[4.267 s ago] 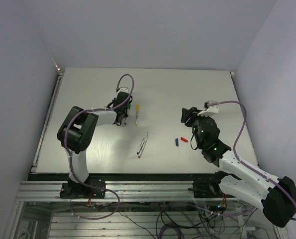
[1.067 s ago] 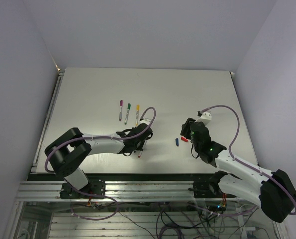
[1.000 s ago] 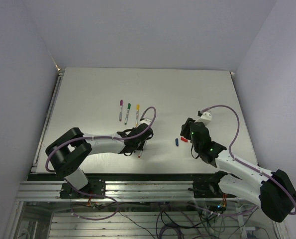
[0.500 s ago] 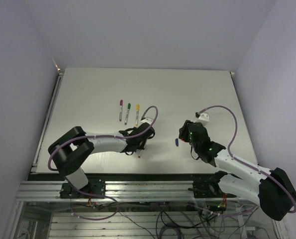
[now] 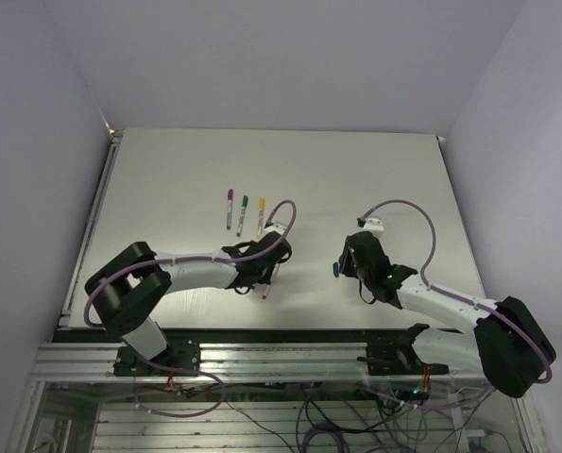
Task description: Insert the pens into the pen caps
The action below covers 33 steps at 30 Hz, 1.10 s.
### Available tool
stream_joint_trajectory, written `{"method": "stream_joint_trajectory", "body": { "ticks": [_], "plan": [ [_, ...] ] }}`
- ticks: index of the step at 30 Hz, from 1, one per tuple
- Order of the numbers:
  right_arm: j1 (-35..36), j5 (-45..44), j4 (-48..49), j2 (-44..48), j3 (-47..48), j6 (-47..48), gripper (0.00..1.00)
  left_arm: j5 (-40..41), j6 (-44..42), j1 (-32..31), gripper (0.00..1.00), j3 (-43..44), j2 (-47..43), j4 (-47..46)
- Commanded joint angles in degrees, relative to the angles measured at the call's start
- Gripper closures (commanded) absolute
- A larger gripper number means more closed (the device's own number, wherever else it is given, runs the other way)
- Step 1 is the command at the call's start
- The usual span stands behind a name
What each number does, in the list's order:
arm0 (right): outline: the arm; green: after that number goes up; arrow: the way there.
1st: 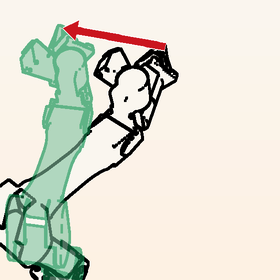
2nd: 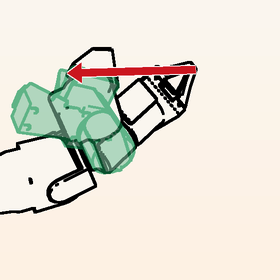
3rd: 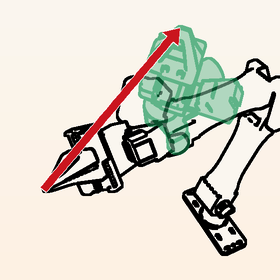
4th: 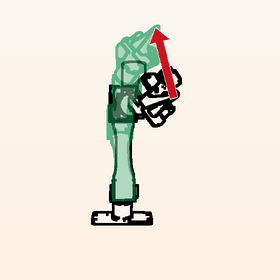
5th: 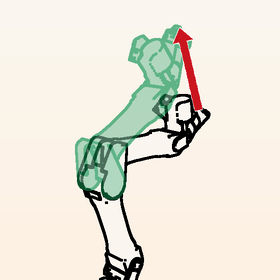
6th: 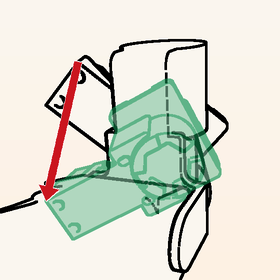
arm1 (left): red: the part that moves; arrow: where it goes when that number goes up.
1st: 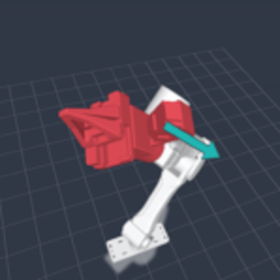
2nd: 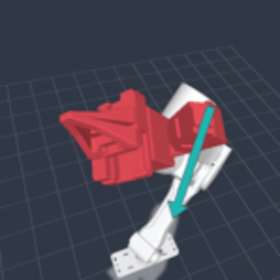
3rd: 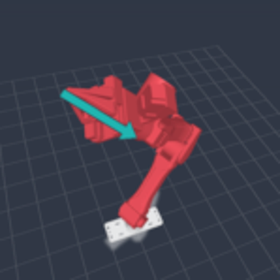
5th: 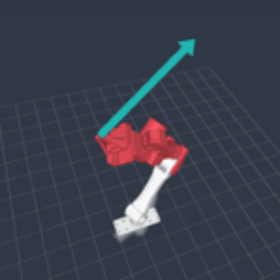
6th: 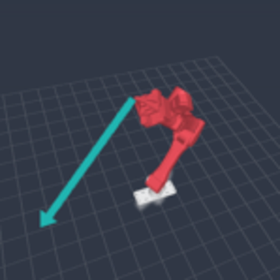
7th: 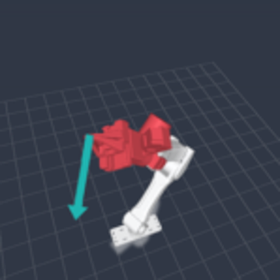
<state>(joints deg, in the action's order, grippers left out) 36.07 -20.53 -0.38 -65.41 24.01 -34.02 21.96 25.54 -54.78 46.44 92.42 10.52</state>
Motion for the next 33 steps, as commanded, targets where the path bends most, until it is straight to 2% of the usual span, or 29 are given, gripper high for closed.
{"method": "stream_joint_trajectory", "body": {
  "ticks": [1,16,33],
  "plan": [
    [0.1,2.0,0.4,-0.2,1.3,1.1,0.75,1.3,0.0,-0.1,0.93,1.2,-3.1,1.7],
    [0.0,5.3,2.9,-4.6,1.3,1.7,0.75,0.5,-1.9,-0.1,0.93,2.1,-9.4,0.0],
    [0.1,6.1,3.6,-10.2,3.1,1.6,0.76,-0.9,-2.3,-0.1,0.93,1.8,-9.9,-1.5]
  ]
}}
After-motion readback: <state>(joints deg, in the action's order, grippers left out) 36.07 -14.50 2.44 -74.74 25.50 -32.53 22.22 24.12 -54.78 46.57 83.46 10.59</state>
